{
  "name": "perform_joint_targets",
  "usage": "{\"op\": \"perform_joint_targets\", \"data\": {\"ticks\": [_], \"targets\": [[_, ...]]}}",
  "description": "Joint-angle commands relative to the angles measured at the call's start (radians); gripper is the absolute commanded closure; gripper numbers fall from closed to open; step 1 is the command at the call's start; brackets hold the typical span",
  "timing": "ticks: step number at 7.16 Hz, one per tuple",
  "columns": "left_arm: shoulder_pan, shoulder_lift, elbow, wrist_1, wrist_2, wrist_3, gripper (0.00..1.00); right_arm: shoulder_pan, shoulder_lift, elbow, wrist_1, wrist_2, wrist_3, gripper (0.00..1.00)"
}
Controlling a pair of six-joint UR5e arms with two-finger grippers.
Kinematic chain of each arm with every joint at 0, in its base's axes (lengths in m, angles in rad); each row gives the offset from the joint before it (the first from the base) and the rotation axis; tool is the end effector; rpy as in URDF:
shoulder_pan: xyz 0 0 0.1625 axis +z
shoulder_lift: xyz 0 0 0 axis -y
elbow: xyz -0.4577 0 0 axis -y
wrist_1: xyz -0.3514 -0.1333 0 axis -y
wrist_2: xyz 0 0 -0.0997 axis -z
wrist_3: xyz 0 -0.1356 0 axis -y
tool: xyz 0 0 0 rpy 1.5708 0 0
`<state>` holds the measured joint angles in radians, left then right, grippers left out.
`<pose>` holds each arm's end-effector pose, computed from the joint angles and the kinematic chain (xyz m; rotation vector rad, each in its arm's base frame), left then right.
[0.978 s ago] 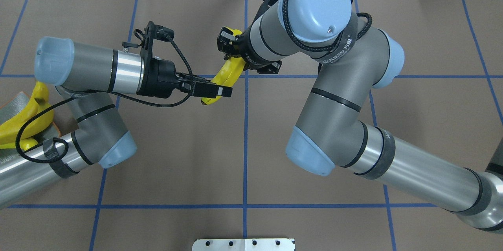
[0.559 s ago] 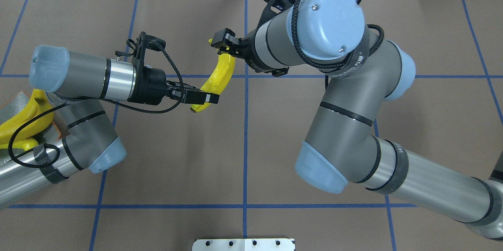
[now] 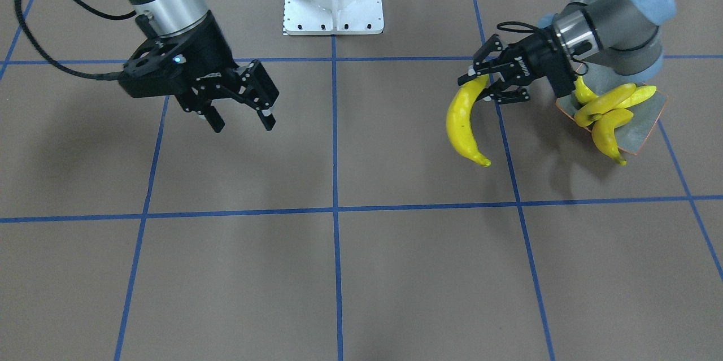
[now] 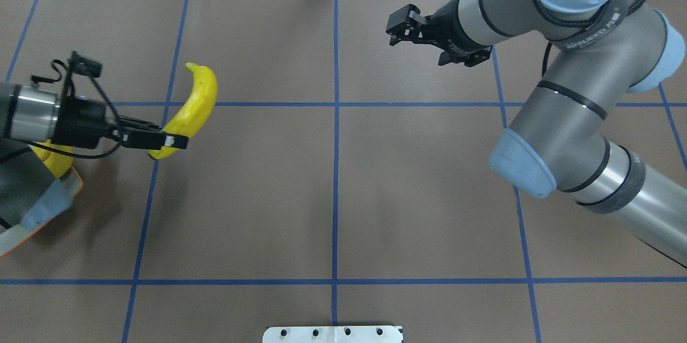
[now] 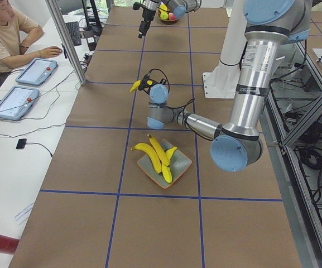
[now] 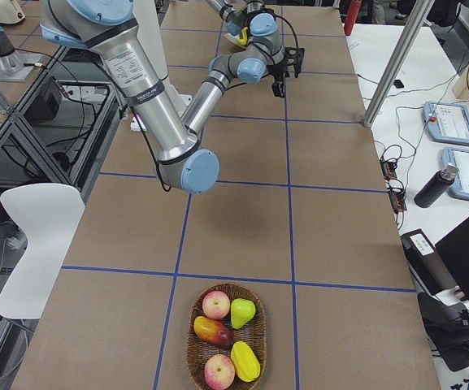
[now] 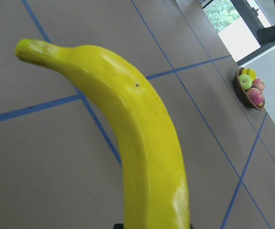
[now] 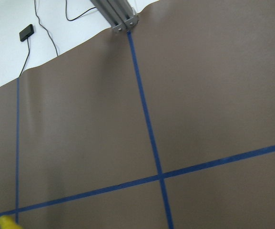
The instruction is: Transfer all bananas from basket to plate
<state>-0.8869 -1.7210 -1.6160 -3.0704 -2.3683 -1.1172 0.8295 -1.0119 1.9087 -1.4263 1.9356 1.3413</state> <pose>0.2845 -0.4065 0.4361 0.5157 1.5873 0.3468 -0.3572 -0.5159 0.2539 0.2351 -1.0599 0.3505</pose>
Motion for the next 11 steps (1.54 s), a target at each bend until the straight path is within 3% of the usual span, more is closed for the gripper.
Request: {"op": "perform_joint_targets", "data": {"ticks": [1,4,6,8,11], "targets": [[-0.197,0.152,0.022,-0.044,-0.255,0.185,1.0,0.094,-0.092,-0.002,0.004,0.071,-0.156,0.0],[-0.3,0.227,0.157,-0.088,-0.38,0.389,1.0,0.106,-0.111,-0.005,0.009,0.072,-0.189,0.0],[-0.36,0.315,0.212,-0.151,-0.457,0.402,1.0,0.106,-0.113,-0.007,0.009,0.071,-0.189,0.0],[-0.377,0.356,0.266,-0.157,-0.447,0.399,1.0,0.105,-0.113,-0.005,0.01,0.068,-0.188,0.0],[-0.369,0.315,0.281,-0.151,-0.349,0.27,1.0,0.105,-0.114,-0.005,0.012,0.065,-0.188,0.0]]}}
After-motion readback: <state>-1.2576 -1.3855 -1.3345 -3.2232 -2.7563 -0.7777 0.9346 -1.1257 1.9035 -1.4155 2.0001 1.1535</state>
